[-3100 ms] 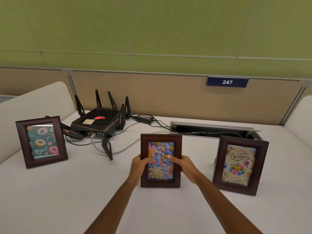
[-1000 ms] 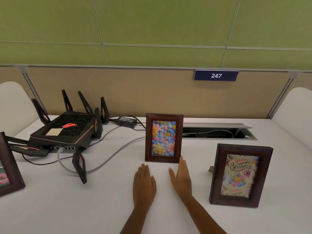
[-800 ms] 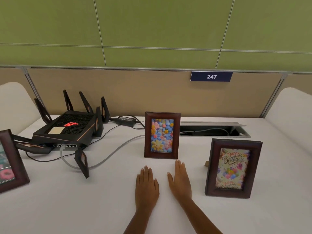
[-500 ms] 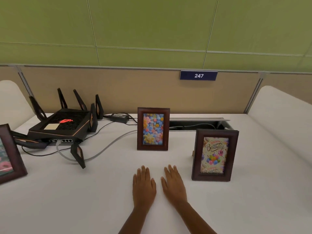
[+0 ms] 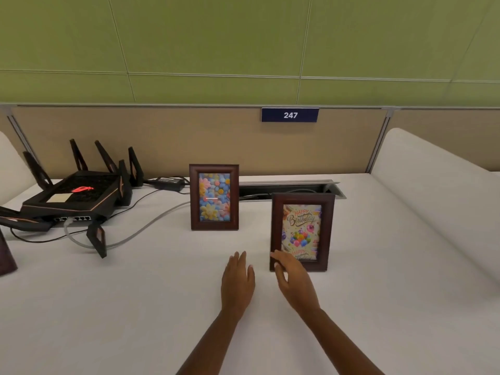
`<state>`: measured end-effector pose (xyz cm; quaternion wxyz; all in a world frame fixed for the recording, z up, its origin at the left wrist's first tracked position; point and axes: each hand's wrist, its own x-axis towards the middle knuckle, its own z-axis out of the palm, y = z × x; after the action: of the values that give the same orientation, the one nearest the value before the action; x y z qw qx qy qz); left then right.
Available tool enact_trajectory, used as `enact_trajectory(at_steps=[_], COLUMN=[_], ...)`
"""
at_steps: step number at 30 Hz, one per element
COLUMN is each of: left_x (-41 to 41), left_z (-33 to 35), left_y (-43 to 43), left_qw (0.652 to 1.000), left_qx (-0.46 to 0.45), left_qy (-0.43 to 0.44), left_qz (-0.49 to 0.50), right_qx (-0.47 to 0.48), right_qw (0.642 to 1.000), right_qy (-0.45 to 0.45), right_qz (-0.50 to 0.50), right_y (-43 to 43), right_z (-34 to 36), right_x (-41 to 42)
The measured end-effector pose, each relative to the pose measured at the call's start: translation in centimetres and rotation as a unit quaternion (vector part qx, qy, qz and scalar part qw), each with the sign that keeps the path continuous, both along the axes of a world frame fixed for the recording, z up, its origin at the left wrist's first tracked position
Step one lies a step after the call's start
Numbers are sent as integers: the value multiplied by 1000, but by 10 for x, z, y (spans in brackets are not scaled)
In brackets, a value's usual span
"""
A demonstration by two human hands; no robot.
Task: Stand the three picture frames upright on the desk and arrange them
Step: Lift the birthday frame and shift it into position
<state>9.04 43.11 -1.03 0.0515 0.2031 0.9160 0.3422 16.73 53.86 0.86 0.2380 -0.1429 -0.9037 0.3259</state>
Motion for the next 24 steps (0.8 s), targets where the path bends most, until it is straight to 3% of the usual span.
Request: enact_trajectory(at_steps=[6,13,17,21,24], left_x=[13,16,15,13,8], left_z=[18,23,18,13,10], left_y=[41,69,75,74,71], left_qw=[993,986,981,980,978], left_qx=[106,155,166,171,175], left_qy=[-52,-65,-86,-100,-117], left_qz=[-6,18,42,31,12], right_qx=[26,-78,-204,-302,-368], right_qw=[995,971,963,951,926], right_qy=[83,163,95,-47,-80], right_qz=[-43,-157,-147,-43,17], right_y=[53,99,117,127,130], right_z=[16,13,7,4,0], right_x=[22,25,20,9,1])
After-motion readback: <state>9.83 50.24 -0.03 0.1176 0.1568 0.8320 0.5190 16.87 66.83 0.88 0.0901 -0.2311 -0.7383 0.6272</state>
